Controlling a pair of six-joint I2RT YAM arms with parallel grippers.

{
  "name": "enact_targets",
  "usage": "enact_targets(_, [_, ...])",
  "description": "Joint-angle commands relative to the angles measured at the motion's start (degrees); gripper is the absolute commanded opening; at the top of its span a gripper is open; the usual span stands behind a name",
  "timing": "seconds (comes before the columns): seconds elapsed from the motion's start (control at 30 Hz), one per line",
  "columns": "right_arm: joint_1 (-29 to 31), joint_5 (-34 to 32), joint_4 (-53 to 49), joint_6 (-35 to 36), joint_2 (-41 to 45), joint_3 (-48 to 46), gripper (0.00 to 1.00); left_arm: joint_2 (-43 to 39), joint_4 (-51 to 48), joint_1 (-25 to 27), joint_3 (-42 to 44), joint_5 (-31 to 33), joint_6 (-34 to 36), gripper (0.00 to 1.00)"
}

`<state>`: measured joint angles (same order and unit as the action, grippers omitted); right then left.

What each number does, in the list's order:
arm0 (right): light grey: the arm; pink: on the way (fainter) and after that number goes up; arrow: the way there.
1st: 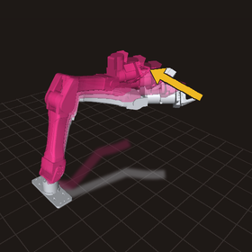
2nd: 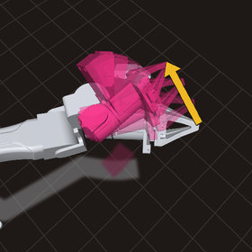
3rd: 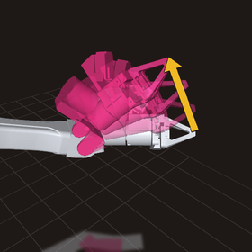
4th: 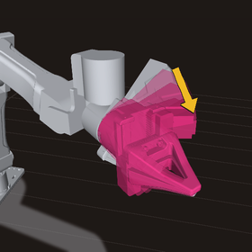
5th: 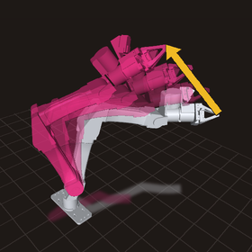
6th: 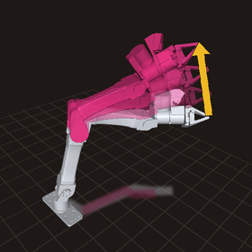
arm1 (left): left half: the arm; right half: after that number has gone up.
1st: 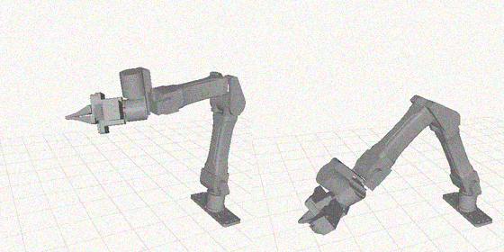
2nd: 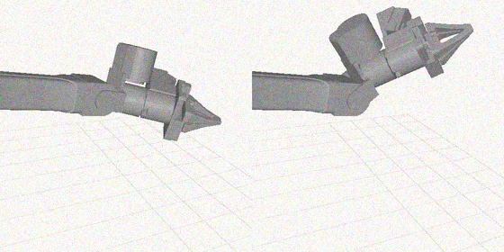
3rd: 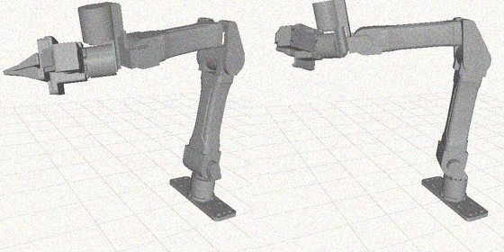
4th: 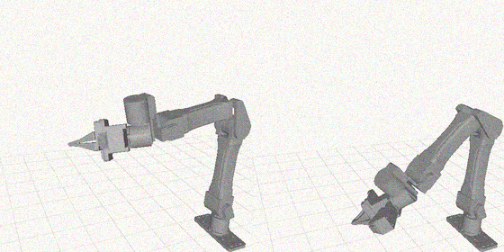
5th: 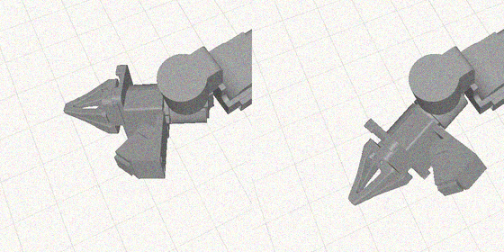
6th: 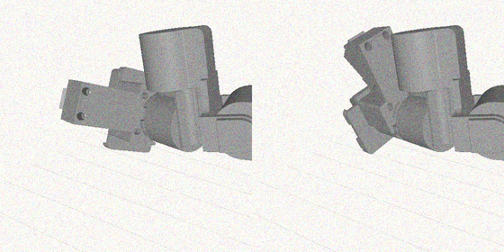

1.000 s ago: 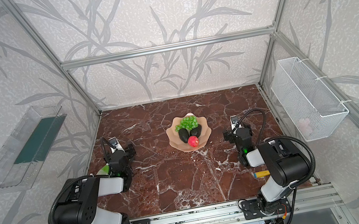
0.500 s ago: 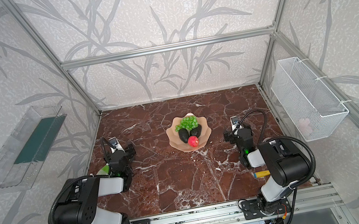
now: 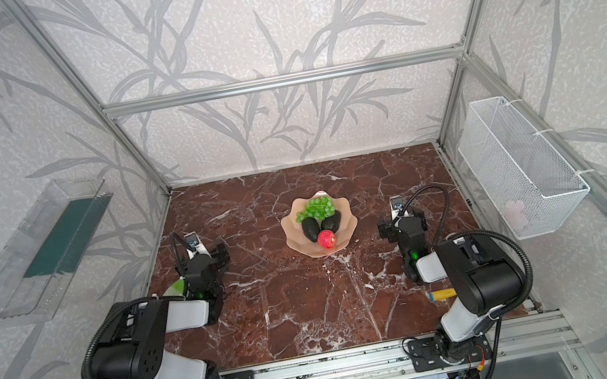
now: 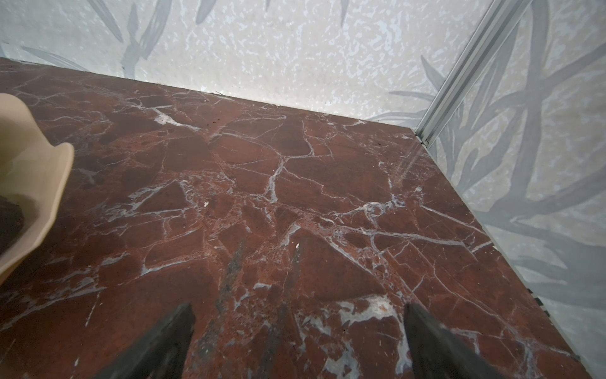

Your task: Place and organize the fake fruits in the fruit bowl

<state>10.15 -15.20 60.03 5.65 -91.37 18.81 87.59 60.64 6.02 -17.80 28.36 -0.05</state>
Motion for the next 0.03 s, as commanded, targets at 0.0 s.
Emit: enact_targets(0.0, [0.1,-1.1,0.4,-0.6,-0.4,1.2,0.99,0.1,0.3,-0.2,-0.6,-0.2,0.1,0.99])
